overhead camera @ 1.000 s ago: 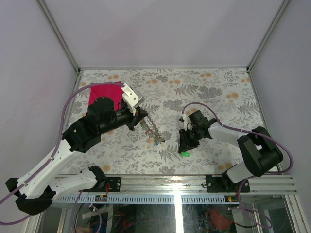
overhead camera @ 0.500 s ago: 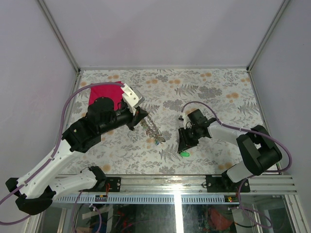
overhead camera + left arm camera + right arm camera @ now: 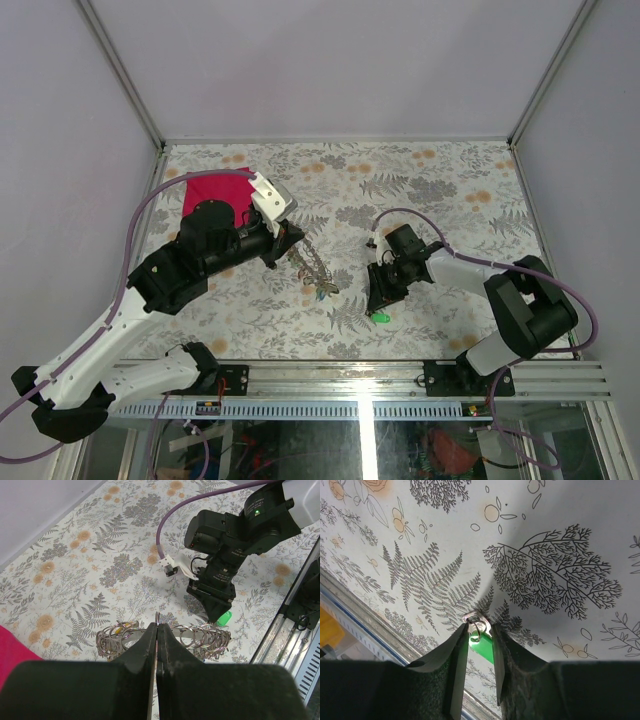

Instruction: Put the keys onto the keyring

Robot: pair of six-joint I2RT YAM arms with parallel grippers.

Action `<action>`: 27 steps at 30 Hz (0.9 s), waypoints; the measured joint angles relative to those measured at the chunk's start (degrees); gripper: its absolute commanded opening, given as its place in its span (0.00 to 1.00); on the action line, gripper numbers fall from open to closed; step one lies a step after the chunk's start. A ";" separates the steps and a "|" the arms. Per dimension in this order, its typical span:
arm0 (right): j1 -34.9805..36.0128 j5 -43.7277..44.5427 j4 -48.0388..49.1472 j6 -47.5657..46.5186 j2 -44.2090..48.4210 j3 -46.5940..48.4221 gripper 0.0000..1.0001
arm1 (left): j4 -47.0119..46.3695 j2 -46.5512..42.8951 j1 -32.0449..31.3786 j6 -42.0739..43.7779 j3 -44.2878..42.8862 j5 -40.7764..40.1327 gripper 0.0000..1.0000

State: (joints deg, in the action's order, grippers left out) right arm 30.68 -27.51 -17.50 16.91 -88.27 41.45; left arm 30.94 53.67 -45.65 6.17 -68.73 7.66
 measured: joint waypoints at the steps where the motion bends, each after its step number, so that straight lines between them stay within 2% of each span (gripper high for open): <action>1: 0.00 0.02 0.00 0.00 -0.07 0.00 0.30 | 0.00 0.00 0.02 -0.02 0.00 0.00 0.00; 10: 0.48 0.83 -0.28 0.07 -0.48 0.22 0.22 | 0.00 0.00 0.02 -0.02 0.00 -0.02 0.00; 17: 1.84 1.55 -0.24 0.24 -0.87 0.37 0.00 | 0.00 0.00 0.02 -0.02 0.00 -0.02 0.00; 25: 1.97 2.84 -0.46 0.44 0.42 0.37 0.00 | 0.00 -0.09 0.02 -0.02 0.00 -0.04 0.00; 27: 1.97 3.19 -0.96 0.44 2.16 0.39 0.11 | 0.00 -0.17 0.02 -0.04 0.00 -0.02 0.00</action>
State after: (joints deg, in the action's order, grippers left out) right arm 32.64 -24.32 -18.46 17.34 -86.11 41.85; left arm 30.94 53.49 -45.63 6.13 -68.73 7.64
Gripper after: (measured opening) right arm 0.009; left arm 0.011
